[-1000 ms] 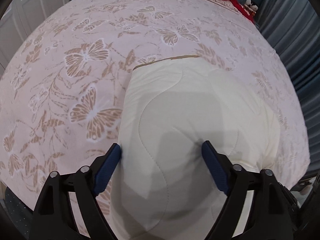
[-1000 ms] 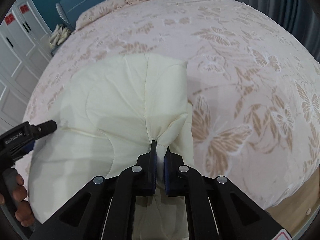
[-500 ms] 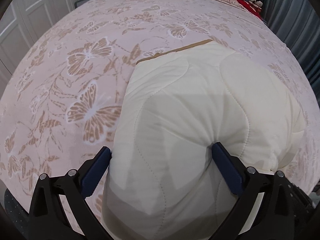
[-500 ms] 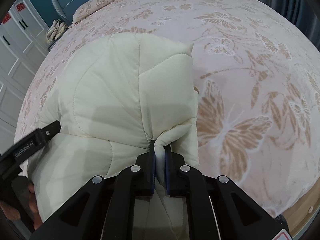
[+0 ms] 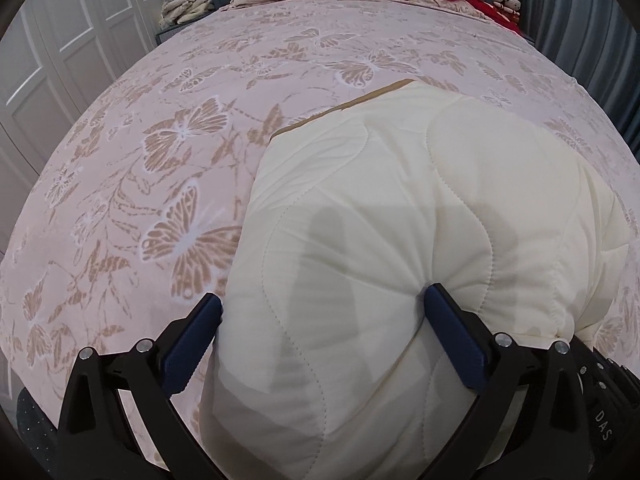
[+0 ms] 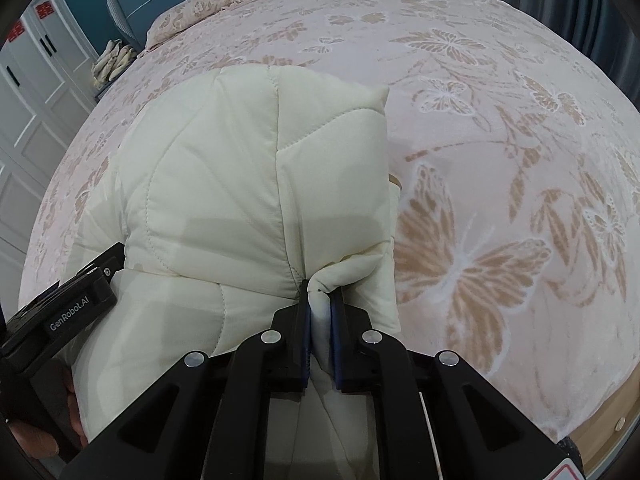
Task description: Fold large clothes
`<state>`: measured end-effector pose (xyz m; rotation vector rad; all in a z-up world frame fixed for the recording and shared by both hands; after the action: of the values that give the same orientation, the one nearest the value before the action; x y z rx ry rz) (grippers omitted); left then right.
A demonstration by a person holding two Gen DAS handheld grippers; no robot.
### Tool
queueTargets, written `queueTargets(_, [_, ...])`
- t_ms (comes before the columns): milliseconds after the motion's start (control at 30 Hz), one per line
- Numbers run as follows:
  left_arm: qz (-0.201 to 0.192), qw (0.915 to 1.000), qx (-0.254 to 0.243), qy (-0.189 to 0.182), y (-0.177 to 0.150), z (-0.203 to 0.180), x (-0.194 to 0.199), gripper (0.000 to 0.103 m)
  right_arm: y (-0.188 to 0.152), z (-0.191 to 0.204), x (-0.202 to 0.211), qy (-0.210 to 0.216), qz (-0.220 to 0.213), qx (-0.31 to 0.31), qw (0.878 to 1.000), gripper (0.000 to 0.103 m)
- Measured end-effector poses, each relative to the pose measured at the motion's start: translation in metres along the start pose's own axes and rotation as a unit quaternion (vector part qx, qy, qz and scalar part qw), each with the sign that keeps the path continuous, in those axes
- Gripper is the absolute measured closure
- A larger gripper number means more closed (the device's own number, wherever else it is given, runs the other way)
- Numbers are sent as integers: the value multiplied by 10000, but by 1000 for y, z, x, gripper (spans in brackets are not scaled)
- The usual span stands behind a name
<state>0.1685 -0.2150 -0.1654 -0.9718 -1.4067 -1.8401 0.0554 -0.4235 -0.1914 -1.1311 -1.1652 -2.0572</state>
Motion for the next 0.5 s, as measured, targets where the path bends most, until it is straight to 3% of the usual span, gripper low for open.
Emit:
queueTargets(133, [-3, 9999, 59, -91, 0, 2, 1, 5, 1, -1, 2, 82, -63, -44, 9999, 94])
queueTargets(200, [150, 9987, 225, -425, 1, 9, 3, 5, 2, -2, 9, 230, -84, -140, 9996, 91])
queueTargets(267, [549, 9923, 511, -983, 1, 25, 11, 5, 5, -10, 30, 341, -187, -407, 9984, 75])
queueTargets(367, [829, 9839, 842, -1340, -8, 54, 25, 5, 0, -22, 61, 478, -379, -730, 9955, 48])
queueTargets(500, [1053, 9767, 932, -1623, -32, 76, 33, 5, -22, -29, 71, 935, -144, -1034, 9901, 38])
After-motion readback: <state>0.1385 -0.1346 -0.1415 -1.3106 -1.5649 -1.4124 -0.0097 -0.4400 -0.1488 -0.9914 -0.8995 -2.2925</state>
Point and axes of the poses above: each gripper's, at about its wrist camera, not at the fingertips, and x roughly against the way its jaws point, z to its left, y to its top, the point moved 7 cm from there along -x, roughly the way its jaws point, and after that the axes turned 7 degrees about y, right-handed, at the moved point
